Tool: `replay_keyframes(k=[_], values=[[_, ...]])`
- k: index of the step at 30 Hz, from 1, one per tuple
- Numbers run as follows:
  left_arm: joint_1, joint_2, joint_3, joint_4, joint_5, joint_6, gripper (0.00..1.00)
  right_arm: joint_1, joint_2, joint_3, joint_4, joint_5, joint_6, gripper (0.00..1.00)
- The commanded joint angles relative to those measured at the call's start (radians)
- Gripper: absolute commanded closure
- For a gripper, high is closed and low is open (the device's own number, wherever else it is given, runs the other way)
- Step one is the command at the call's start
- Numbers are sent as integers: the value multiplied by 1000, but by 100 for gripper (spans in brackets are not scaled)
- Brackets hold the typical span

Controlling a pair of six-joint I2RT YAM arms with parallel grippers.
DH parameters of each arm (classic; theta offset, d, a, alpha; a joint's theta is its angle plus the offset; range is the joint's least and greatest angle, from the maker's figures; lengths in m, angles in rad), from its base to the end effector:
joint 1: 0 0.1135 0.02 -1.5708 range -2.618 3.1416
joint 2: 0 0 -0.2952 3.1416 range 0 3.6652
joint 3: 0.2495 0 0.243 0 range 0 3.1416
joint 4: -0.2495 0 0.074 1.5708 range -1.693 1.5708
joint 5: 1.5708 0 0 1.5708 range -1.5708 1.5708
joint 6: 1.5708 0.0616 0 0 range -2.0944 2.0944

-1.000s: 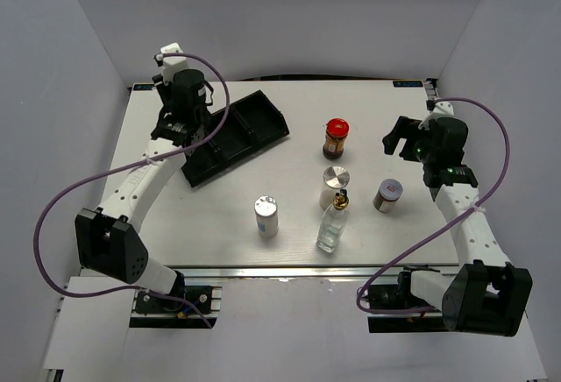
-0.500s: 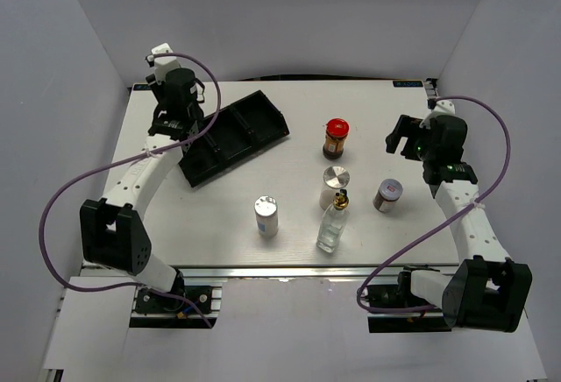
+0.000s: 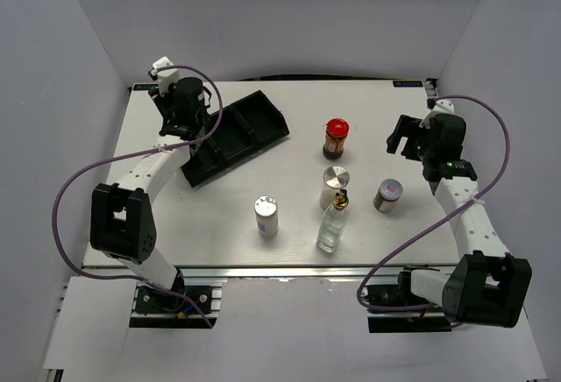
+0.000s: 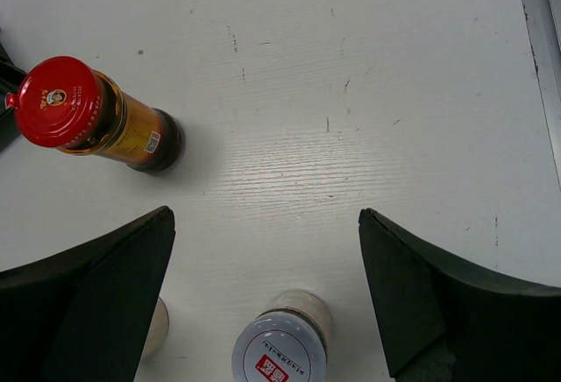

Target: Organize the condiment bottles

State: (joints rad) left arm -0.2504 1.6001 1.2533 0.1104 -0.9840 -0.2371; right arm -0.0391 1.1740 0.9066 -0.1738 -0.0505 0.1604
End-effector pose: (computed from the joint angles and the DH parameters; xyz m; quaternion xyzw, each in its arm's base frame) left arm 0.3766 -0.0434 0.3596 -0.2877 0.6943 0.2285 0.6188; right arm 0.2713 -0.0075 0.3235 0.0707 0.8416 0.0537 0.5328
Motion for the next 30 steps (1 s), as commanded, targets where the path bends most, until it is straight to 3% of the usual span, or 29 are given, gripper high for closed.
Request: replay_keyframes(k=[1,8,9,10,12,14,15,16,17,26,30], values=[[5,-12,2,141,-62,-8,100,-2,7,49,10,15,-13,11],[5,-2,-72,236,-27,-13,100,-2,13,52,7,9,-12,11],[5,-2,-77,239,-25,-16,99,-2,15,52,7,8,-10,11],[3,1,-74,226,-31,-22,90,-2,13,51,5,3,-10,11],[3,1,-72,207,-35,-30,89,-2,9,52,7,-3,-10,11],[5,-5,-72,184,-30,-34,73,-2,3,52,7,-8,-12,11],[5,-8,-75,180,-28,-36,57,-2,1,51,5,-9,-12,11],[3,-14,-78,167,-27,-39,16,-2,0,52,5,-9,-12,11],[3,-28,-83,160,-21,-45,3,-2,-2,52,4,-11,-10,11],[3,-112,-40,-35,21,-93,2,-2,-22,54,-6,-37,-7,11],[3,-179,-2,-174,132,-102,2,-2,-37,51,-6,-41,1,11]])
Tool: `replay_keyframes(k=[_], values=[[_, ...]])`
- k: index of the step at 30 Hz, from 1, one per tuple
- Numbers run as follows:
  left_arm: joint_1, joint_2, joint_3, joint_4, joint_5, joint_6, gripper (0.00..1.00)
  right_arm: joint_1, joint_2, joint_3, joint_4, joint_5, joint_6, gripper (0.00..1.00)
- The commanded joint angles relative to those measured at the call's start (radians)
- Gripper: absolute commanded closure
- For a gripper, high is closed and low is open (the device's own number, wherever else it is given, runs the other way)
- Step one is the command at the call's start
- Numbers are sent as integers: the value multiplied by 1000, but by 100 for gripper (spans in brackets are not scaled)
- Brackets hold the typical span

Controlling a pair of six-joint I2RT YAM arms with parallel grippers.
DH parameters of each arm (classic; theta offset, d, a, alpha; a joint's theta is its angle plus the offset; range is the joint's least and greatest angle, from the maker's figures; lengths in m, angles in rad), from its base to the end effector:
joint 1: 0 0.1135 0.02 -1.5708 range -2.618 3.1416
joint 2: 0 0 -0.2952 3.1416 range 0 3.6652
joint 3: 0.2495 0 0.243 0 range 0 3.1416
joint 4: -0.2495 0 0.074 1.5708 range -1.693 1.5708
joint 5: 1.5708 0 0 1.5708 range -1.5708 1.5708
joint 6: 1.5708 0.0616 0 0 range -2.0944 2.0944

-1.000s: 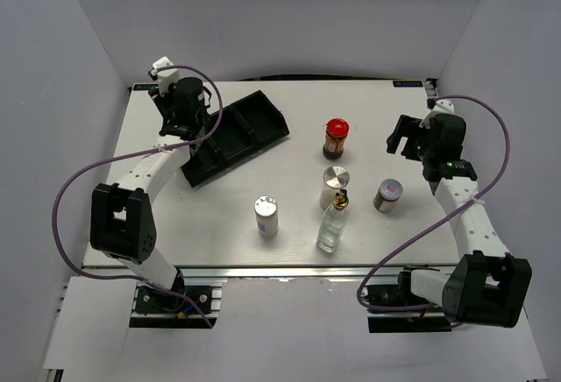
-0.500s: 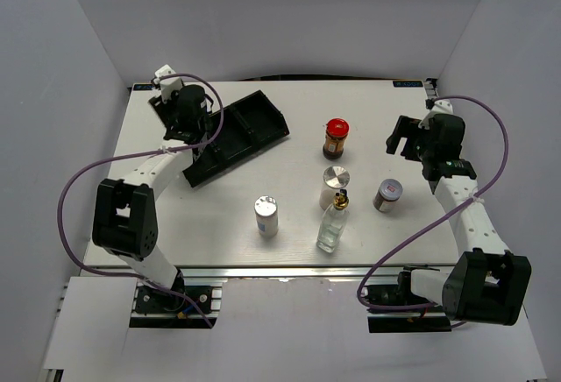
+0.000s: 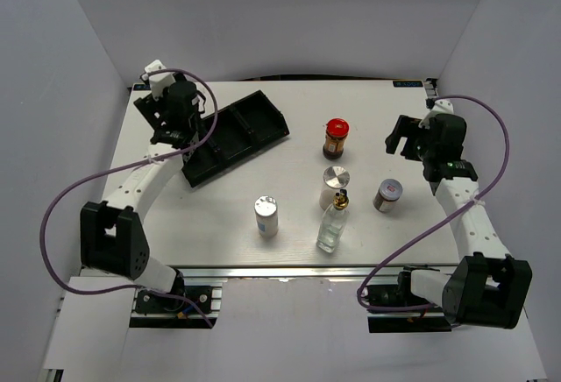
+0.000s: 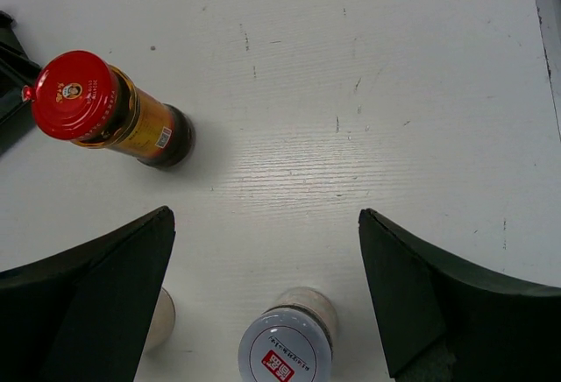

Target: Organize the condiment bottles

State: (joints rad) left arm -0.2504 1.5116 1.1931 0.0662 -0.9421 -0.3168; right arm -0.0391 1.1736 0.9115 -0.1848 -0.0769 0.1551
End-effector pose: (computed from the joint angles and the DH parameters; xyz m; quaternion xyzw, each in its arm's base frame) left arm 0.3531 -0.0389 0.3639 -0.3012 0.6948 0.1917 0.6244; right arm 0.2709 -0.0059 0.3241 0.0616 0.8436 0.0633 0.5297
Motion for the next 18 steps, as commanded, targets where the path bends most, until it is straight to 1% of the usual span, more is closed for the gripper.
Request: replay_keyframes(k=[1,3,4,9,10,12,13,15,16,17,18], values=[[3,-122,63,-150,117,-22,2,-2,-40,43,13,-17,11,11],[2,-154,69,-207,161,-25,2,-2,-48,33,21,-23,17,11],[2,-169,77,-224,208,-25,2,-2,-48,32,24,-24,17,11],[-9,-270,112,-365,359,-27,2,-2,-42,39,16,-23,23,11],[-10,-286,106,-374,427,-30,2,-2,-40,43,10,-21,26,11],[-30,-338,89,-387,491,-36,2,-2,-40,46,-2,-12,32,11],[-41,-353,79,-385,544,-44,2,-2,-38,49,-7,-11,38,11],[-94,-393,25,-365,584,-57,2,-2,-35,52,-16,-17,46,11],[-124,-399,5,-356,582,-61,2,-2,-34,56,-19,-24,50,11],[-191,-401,-21,-353,551,-62,2,-2,-29,58,-19,-33,57,10],[-222,-393,-27,-362,542,-64,2,-2,-28,61,-19,-53,60,10]])
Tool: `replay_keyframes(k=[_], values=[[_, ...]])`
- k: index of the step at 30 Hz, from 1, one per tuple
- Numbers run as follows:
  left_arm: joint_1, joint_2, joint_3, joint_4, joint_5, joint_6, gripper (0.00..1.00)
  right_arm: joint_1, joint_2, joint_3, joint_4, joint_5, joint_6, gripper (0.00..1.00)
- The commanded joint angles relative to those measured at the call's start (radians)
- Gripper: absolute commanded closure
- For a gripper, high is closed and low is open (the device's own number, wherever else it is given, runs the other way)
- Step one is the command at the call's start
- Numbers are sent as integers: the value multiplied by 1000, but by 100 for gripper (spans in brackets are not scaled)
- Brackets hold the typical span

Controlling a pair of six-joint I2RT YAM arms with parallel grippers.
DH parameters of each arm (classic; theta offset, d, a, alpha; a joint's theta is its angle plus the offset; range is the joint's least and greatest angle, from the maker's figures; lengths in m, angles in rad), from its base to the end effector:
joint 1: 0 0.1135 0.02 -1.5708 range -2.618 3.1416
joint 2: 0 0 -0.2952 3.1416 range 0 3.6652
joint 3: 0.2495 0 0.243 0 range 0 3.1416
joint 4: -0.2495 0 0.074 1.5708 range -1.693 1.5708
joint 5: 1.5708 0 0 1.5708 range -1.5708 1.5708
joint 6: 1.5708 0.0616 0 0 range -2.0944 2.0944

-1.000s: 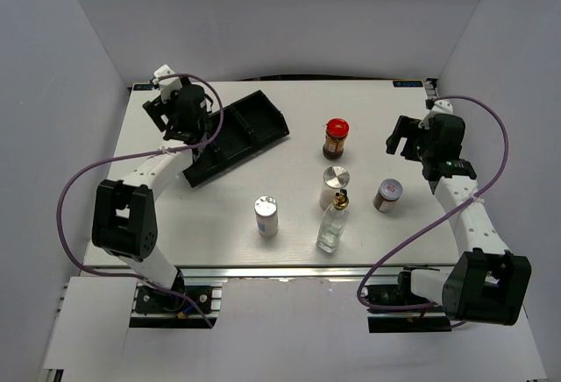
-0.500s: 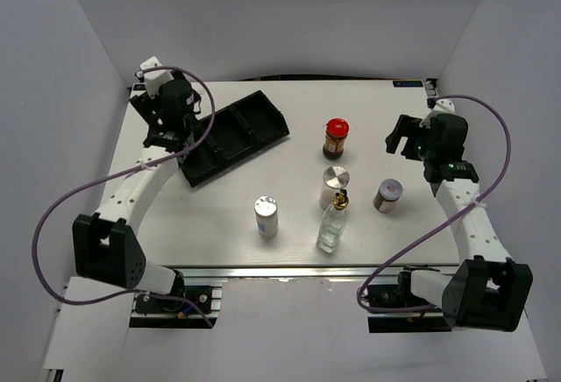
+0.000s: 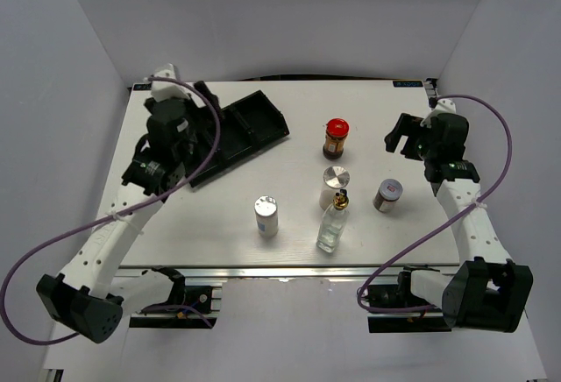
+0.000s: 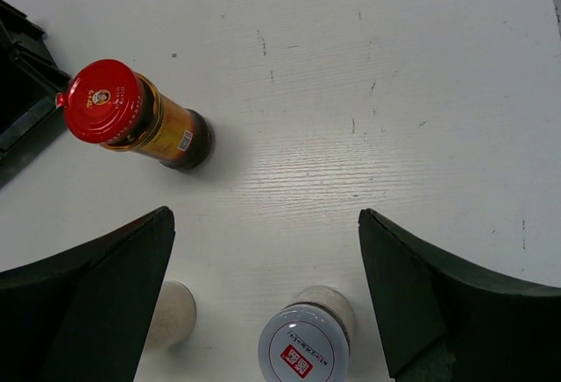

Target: Organize the condiment bottles

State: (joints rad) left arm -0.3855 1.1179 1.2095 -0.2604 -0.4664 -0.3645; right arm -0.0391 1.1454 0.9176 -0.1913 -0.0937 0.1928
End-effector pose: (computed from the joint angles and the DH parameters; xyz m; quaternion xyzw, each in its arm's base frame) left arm 0.2393 -0.0672 0.4386 -0.1412 0.7450 -0.0655 0.6486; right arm 0.2648 -0.0046 0.3326 0.0716 0.8351 0.0809 0.5393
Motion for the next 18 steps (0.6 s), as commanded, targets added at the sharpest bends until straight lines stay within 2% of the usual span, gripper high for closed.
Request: replay_keyframes(k=[1,6,10,18], values=[[-113,6,-50,-37,69,-19,2,-2,7,66,-14,-53,25,11],[-266,33,-134,0,228,-45,2,-2,2,66,-14,-126,34,11],[-409,37,-163,-82,160,-50,2,-2,-9,63,-13,-132,33,11],[-518,69,-179,-256,198,-73,2,-2,-9,50,0,-170,34,11]])
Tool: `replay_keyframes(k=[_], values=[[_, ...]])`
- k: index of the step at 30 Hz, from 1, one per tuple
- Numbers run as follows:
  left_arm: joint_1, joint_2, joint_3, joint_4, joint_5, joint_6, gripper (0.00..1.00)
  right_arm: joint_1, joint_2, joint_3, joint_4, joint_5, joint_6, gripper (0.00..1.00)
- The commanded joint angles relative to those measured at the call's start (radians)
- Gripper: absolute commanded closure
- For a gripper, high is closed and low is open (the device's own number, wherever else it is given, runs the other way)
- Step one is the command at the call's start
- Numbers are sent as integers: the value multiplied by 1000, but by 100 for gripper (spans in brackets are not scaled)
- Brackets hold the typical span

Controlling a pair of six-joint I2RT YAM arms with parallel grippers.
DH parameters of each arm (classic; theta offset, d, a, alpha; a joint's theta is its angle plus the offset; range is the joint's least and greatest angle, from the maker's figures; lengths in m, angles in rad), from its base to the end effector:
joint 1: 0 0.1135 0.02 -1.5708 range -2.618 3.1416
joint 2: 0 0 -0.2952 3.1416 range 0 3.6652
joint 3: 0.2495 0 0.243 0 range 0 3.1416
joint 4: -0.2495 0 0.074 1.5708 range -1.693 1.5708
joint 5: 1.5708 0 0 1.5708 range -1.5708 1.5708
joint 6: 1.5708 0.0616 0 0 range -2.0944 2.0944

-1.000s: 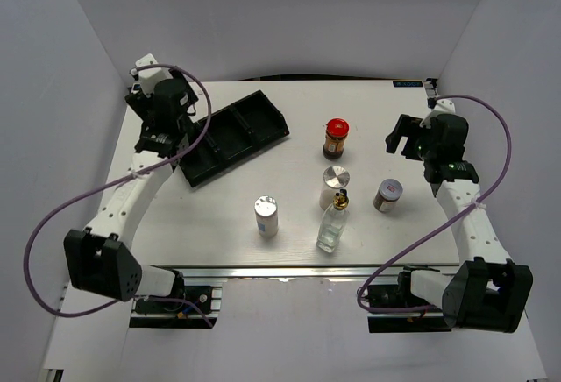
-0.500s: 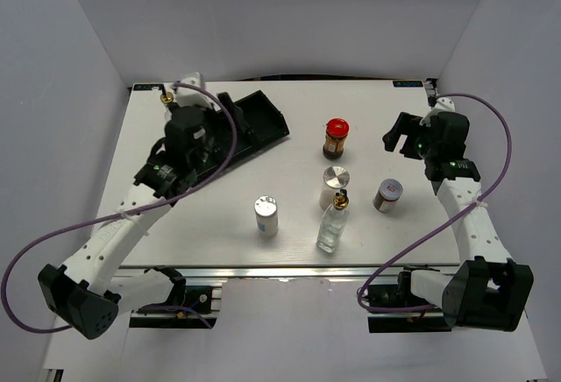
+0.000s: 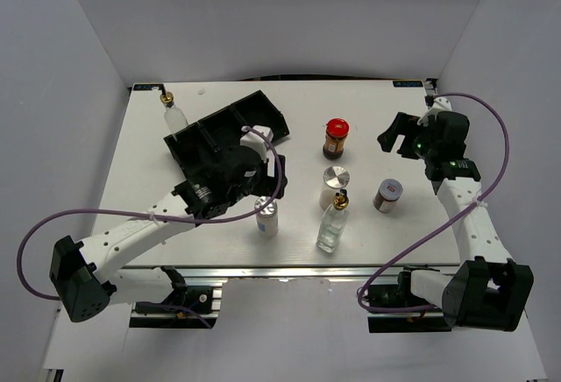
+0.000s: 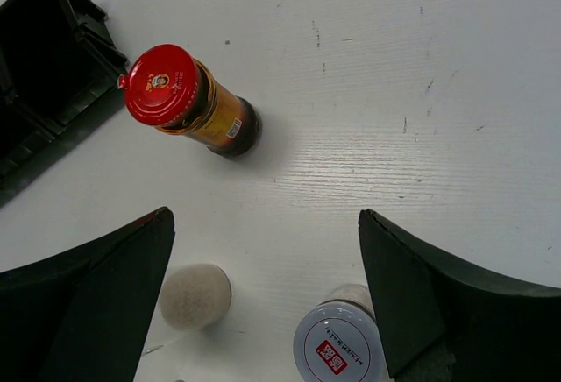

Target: Organize the condiment bottles

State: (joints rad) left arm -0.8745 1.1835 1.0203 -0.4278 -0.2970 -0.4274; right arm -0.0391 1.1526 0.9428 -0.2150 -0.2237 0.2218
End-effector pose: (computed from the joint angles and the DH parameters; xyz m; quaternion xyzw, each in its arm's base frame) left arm 0.1812 -0.1887 0.3337 0.1256 0.8664 -0.1781 0.4493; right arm 0.2654 0.0033 0.3377 0.0486 0.8358 0.1425 0.5280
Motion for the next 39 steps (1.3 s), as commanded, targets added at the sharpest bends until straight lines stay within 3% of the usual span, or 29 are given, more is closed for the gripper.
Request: replay_keyframes(k=[1,5,14,16,21,22,24,25,28,32,35,39], values=[[-38,17,12,-106,27,-8,2,-2,-14,25,23,-48,4,10],[-75,67,35,-212,-51,-10,2,-2,-19,22,31,-72,-2,11],[-93,107,21,-284,-53,-23,2,-2,-44,10,40,-72,-7,11],[-93,113,18,-269,-50,-25,9,-2,-50,5,46,-69,-7,11],[-95,114,35,-246,-17,-11,46,-2,-53,7,45,-51,-13,11],[-95,113,49,-246,-30,-13,66,-2,-53,7,46,-49,-12,11],[-95,113,76,-256,-62,-11,84,-2,-53,5,46,-48,-12,11],[-95,113,108,-256,-118,-13,100,-2,-53,5,46,-48,-13,11],[-95,94,136,-204,-306,-7,100,-2,-57,-4,51,-46,-12,11],[-86,80,165,-19,-523,50,100,-2,-70,-16,84,-60,-7,11],[-11,119,216,60,-531,101,100,-2,-73,-18,91,-59,-9,11],[171,255,348,49,-465,95,100,-2,-74,-16,82,-28,-7,11]])
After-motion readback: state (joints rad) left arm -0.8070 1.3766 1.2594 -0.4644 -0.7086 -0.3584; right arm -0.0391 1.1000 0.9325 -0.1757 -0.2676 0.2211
